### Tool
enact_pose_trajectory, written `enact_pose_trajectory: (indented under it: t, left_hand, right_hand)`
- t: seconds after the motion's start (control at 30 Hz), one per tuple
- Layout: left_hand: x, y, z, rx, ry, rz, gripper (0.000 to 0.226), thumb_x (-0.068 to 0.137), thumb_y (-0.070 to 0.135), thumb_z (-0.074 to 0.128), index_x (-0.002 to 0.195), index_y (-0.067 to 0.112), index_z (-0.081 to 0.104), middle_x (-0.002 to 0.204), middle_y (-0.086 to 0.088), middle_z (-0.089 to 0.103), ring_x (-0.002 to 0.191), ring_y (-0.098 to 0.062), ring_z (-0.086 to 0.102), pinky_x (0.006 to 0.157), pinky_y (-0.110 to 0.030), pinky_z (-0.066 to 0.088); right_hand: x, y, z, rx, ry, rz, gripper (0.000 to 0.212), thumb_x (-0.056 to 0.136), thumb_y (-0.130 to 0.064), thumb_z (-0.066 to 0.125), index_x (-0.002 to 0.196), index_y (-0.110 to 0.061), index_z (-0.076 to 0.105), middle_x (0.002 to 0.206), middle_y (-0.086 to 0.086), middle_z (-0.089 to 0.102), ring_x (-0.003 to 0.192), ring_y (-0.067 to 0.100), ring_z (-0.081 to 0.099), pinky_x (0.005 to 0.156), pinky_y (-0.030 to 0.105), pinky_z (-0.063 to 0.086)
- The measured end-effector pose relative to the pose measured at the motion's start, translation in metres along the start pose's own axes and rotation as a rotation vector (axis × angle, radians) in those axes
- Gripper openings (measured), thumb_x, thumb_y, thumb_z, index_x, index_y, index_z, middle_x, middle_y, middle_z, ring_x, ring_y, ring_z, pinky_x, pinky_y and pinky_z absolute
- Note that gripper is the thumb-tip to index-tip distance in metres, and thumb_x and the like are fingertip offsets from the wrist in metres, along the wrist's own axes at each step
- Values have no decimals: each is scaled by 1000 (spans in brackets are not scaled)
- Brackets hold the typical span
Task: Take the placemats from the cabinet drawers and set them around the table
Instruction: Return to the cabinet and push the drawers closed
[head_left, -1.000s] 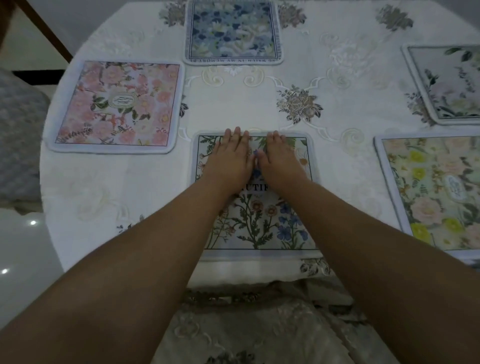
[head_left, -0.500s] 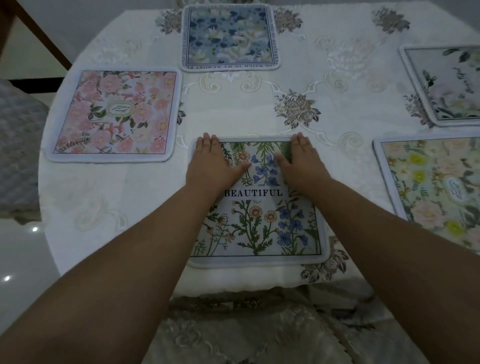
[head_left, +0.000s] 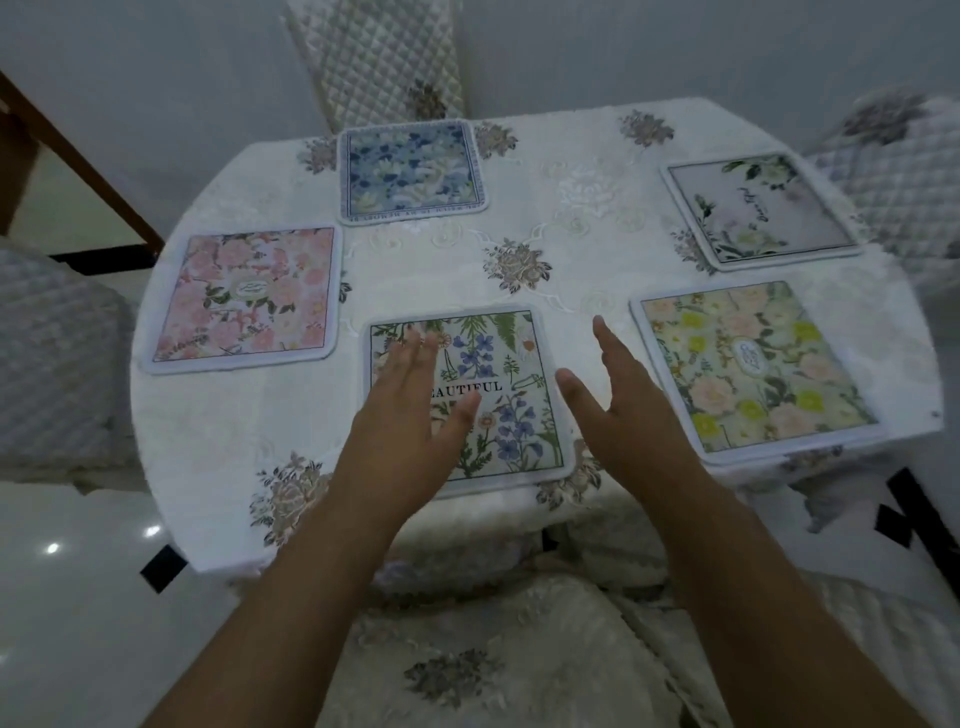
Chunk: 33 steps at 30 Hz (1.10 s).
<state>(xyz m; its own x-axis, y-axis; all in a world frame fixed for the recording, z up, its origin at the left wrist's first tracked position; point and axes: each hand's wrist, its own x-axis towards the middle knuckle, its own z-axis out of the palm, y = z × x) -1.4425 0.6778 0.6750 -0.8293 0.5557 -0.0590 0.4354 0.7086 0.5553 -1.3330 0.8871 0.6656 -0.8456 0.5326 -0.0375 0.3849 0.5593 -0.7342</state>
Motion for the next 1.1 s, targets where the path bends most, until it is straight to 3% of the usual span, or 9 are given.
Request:
enact_pose_trajectory:
  t: [0.2, 0.43, 0.63, 0.73, 0.8, 0.9, 1.1]
  left_hand:
    - [-66, 42, -23, 9, -31, 164, 78, 96, 69, 25, 162, 32, 6, 168, 14, -3, 152, 0, -6, 118, -30, 6]
    - [-89, 72, -31, -17, -184, 460, 76, 96, 69, 18, 161, 33, 3, 165, 18, -6, 147, 6, -11, 120, -26, 1]
    - [-126, 92, -30, -20, -393, 795, 75, 97, 64, 22, 162, 29, 8, 168, 12, 3, 150, 1, -2, 120, -28, 2]
    - [-161, 110, -23, -44, -516, 947, 78, 94, 62, 24, 161, 25, 11, 168, 7, 9, 150, -1, 3, 121, -28, 4]
    - [-193, 126, -16, -58, -584, 1061, 79, 94, 62, 26, 161, 24, 13, 168, 7, 13, 149, 1, 5, 119, -23, 4]
    - [-256, 153, -6, -61, -675, 1249, 78, 95, 64, 27, 162, 26, 12, 167, 10, 12, 146, 5, 3, 116, -21, 3]
    - [-409, 192, 10, -18, -859, 1591, 73, 99, 61, 29, 161, 33, 2, 168, 15, 2, 146, 6, -5, 116, -22, -1]
  right_hand:
    - [-80, -26, -53, -50, 68, -1, 76, 96, -68, 36, 160, -38, 9, 166, -16, 16, 151, 4, 16, 121, 37, 23]
    - [-183, -45, -84, -100, 301, 154, 75, 97, -65, 41, 160, -38, 11, 165, -14, 19, 150, 7, 19, 117, 40, 32]
    - [-310, -63, -66, -72, 594, 431, 81, 88, -80, 35, 157, -43, 15, 146, -29, 23, 128, -19, 20, 110, 25, 30]
    - [-384, -76, -48, -166, 672, 609, 77, 91, -73, 44, 155, -48, 11, 150, -21, 37, 126, -4, 42, 92, 20, 39]
    - [-437, -86, -38, -180, 724, 721, 77, 92, -72, 44, 157, -46, 10, 160, -18, 30, 139, 3, 37, 101, 22, 33]
    - [-522, -108, -20, -178, 843, 878, 78, 92, -76, 35, 157, -45, 6, 163, -22, 18, 147, -1, 22, 113, 24, 25]
    - [-673, -147, 27, -152, 1135, 1189, 78, 92, -76, 30, 158, -43, 5, 165, -20, 13, 150, 1, 15, 112, 23, 17]
